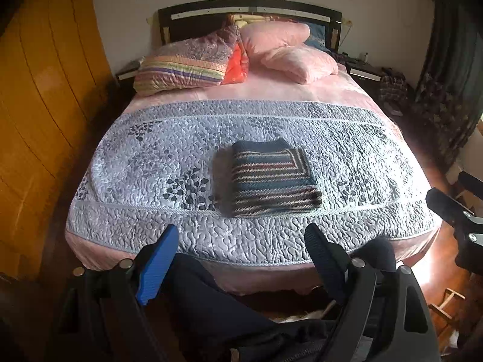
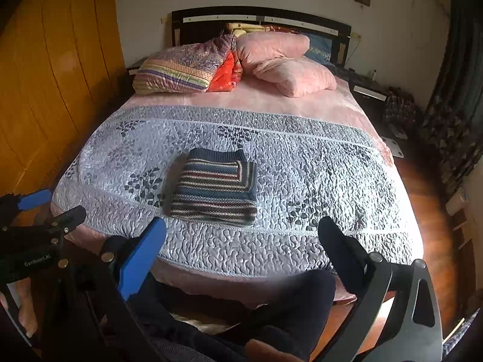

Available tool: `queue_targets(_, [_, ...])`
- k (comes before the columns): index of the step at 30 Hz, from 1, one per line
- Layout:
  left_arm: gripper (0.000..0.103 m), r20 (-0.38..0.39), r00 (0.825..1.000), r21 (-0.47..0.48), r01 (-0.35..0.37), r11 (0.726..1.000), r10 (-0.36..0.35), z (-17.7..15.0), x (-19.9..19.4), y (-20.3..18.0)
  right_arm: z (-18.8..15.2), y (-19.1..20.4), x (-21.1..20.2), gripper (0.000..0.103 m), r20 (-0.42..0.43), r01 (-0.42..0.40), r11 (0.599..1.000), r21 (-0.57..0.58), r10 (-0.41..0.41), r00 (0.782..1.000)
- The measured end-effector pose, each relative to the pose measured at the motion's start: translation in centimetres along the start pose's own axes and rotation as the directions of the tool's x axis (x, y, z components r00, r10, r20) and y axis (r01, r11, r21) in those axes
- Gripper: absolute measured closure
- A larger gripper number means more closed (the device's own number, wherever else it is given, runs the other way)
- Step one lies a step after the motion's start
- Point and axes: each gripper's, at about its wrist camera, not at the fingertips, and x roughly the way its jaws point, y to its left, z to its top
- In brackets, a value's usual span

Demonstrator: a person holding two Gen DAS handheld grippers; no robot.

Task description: Fold small clothes

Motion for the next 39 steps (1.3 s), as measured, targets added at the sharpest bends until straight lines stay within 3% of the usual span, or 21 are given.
queue_targets(39, [0.018,0.003,1.000,-0.037,-0.022,0.999,0.022,0.8,0.3,0.8,0.4,1.4,1.8,0.003,0.009,-0.014,0.999,-0.035,0.015,1.000])
